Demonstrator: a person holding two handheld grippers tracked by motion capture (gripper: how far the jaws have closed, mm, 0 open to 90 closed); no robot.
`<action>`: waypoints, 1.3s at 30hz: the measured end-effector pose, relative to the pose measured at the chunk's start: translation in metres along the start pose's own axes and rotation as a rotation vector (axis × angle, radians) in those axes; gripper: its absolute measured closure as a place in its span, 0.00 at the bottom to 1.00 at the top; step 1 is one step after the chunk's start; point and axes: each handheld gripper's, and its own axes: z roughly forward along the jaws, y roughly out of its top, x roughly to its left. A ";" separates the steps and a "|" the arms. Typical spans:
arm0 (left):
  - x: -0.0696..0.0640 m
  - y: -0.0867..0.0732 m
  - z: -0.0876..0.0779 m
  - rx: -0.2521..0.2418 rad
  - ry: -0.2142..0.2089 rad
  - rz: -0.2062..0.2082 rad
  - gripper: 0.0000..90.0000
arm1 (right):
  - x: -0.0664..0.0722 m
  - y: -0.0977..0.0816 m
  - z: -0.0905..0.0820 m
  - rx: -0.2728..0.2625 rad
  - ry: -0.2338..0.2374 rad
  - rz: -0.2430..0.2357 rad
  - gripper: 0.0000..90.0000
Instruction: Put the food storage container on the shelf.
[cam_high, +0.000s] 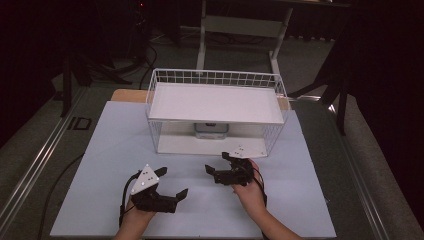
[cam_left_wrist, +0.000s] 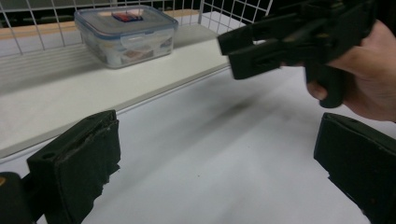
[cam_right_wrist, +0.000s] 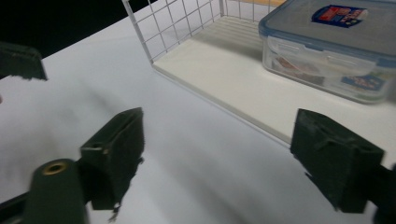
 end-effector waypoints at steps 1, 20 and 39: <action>0.001 0.000 0.000 -0.001 0.003 0.000 0.02 | 0.001 0.000 -0.003 0.011 -0.002 -0.015 0.17; -0.001 0.001 0.002 0.019 -0.046 0.020 0.02 | -0.004 -0.005 -0.051 -0.041 -0.033 -0.041 0.17; 0.003 0.001 -0.012 0.031 -0.065 0.093 0.02 | -0.020 -0.034 -0.115 -0.068 -0.048 -0.029 0.17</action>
